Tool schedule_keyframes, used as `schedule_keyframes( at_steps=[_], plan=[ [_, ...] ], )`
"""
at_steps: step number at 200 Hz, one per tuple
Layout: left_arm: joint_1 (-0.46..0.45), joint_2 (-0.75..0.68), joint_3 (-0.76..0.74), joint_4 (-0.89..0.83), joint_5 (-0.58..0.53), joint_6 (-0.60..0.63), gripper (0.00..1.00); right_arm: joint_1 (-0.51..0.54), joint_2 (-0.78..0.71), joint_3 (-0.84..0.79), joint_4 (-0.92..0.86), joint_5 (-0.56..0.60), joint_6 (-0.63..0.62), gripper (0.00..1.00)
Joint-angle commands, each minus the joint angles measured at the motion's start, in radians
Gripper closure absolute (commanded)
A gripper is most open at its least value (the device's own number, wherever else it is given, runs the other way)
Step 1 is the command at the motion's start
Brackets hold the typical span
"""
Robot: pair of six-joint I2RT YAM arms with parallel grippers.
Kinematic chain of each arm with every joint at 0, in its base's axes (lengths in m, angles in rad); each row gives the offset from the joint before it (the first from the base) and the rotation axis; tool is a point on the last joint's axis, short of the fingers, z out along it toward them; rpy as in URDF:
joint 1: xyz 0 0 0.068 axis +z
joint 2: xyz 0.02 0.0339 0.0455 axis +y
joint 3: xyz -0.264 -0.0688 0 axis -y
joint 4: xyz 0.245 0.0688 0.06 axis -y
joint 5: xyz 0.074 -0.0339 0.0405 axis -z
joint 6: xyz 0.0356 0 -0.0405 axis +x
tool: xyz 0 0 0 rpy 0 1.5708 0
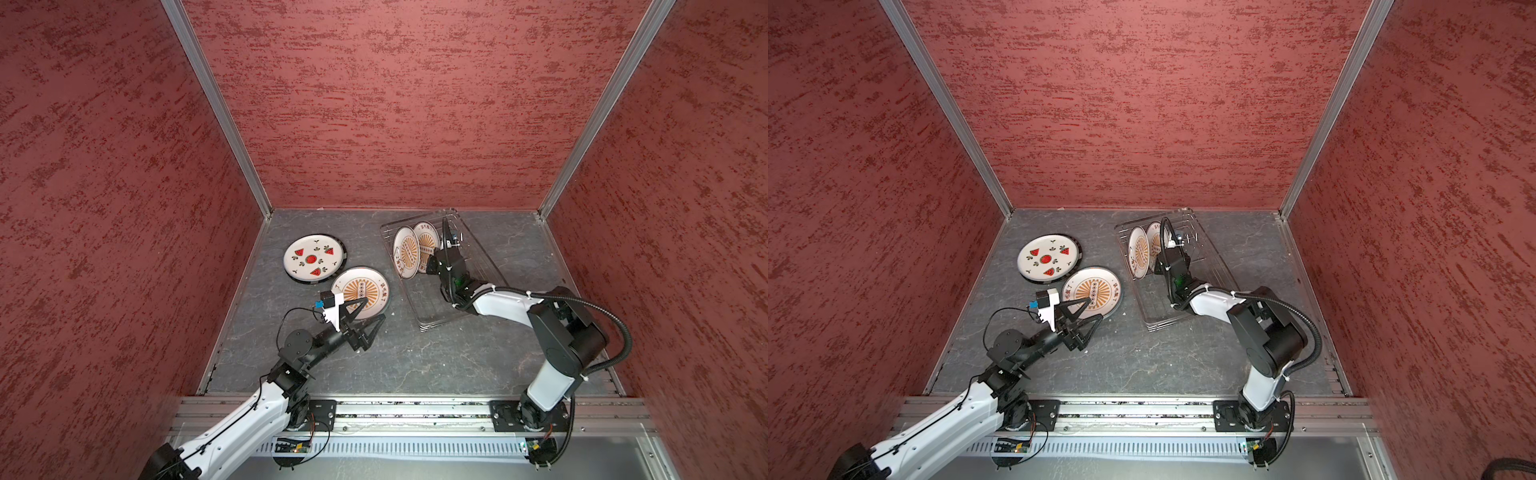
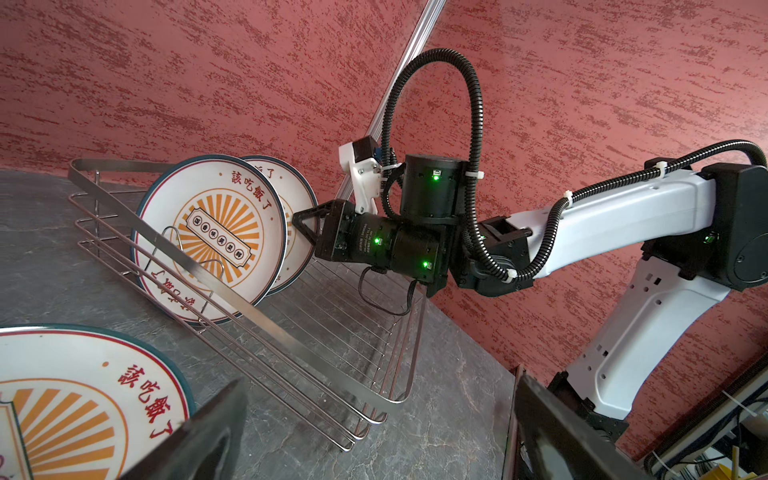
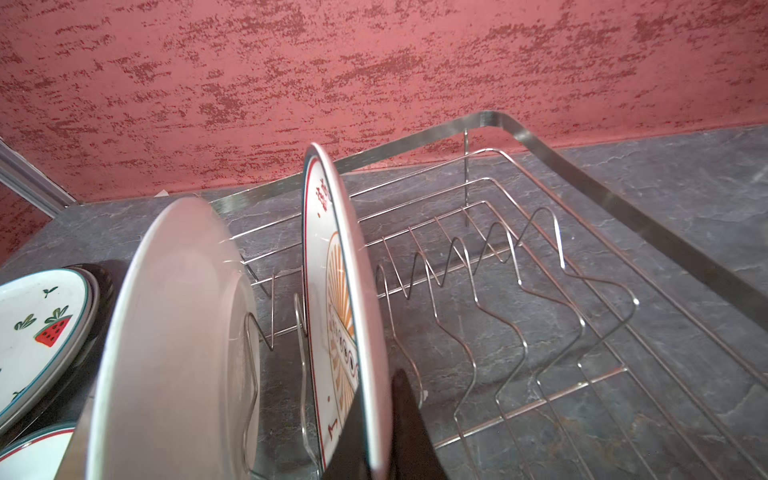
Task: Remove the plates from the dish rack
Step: 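Lift the gripped sunburst plate up out of the rack with the right gripper, then carry the sunburst plate toward the left gripper above the stack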
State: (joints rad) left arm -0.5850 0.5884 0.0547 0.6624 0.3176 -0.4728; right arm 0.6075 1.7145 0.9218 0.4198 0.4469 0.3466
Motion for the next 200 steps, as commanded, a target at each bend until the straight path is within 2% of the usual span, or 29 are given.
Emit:
schedule_keyframes(
  at_steps=[1,81,160,200],
  plan=[
    [-0.007,-0.010,0.022,-0.007,-0.013,0.023,0.01,0.021,-0.083,0.005,0.102,0.044,-0.014,0.91],
    [-0.018,-0.019,0.020,-0.009,-0.014,0.015,0.01,0.023,-0.227,-0.060,0.105,0.096,-0.056,0.92],
    [-0.029,0.037,0.032,0.009,-0.048,0.013,0.01,0.021,-0.437,-0.255,0.172,0.139,-0.088,0.92],
    [-0.032,0.082,0.037,0.043,-0.032,0.012,0.00,0.012,-0.544,-0.373,0.222,0.053,-0.070,0.92]
  ],
)
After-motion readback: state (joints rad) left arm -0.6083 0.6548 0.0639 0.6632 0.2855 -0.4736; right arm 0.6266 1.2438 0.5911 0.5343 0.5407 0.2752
